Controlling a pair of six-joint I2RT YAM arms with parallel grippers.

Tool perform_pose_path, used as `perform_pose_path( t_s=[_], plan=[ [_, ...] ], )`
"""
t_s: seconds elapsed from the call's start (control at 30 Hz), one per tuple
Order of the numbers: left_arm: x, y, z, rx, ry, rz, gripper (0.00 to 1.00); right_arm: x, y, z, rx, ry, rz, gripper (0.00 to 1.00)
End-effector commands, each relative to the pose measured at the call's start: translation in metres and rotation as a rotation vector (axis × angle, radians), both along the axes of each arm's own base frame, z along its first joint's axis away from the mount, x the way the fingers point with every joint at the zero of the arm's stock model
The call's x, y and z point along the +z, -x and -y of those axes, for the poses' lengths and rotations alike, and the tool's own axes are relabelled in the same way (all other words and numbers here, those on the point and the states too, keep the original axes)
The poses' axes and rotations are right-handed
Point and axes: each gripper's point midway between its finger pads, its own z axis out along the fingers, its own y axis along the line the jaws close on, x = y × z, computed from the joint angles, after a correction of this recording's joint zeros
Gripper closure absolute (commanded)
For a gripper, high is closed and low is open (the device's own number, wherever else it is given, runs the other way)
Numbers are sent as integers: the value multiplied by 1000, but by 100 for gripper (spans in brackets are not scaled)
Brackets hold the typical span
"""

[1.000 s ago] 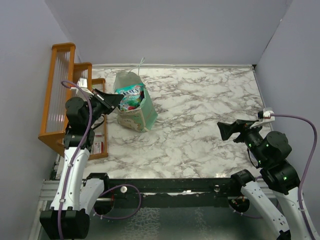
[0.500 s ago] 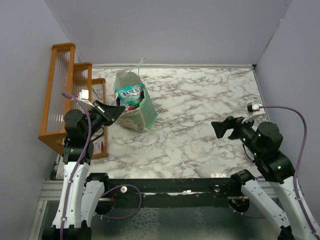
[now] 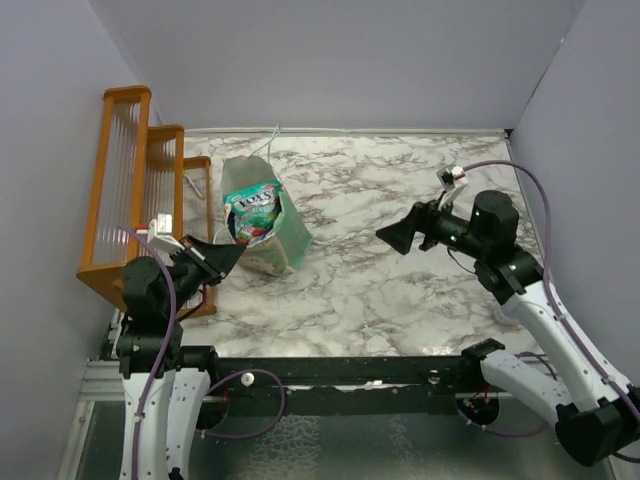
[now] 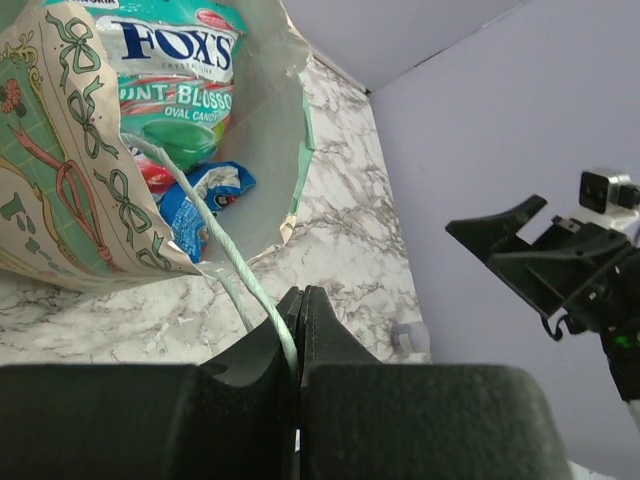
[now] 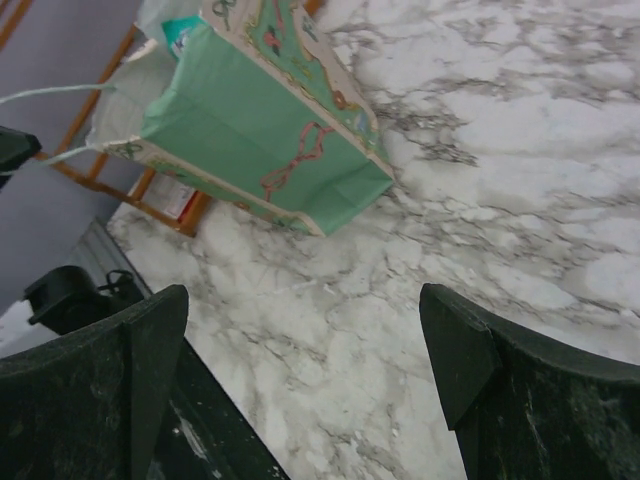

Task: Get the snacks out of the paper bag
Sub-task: Adjust the paper bag at the center of the board.

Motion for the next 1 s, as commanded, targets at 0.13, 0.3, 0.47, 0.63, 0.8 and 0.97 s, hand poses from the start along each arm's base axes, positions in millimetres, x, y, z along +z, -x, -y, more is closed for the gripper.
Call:
perform_pose_path(
  t_s=[0.13, 0.3, 0.47, 0.63, 0.8, 0.97],
  plan=[
    [-6, 32, -5, 29, -33, -17, 100, 41, -16, -83, 364, -334, -3, 1],
    [-7, 41, -4, 21, -38, -21, 100, 45, -41, -126, 397, -330, 33, 1],
    [-4, 45, -5, 21, -44, -21, 100, 58, -68, -167, 440, -351, 56, 4],
    [2, 45, -5, 21, -40, -11, 100, 63, -102, -197, 440, -365, 65, 6],
    [8, 46, -5, 24, -44, 0, 100, 71, -116, -227, 503, -400, 76, 20],
    [11, 46, -6, 27, -44, 2, 100, 62, -123, -256, 550, -424, 65, 40]
  ],
)
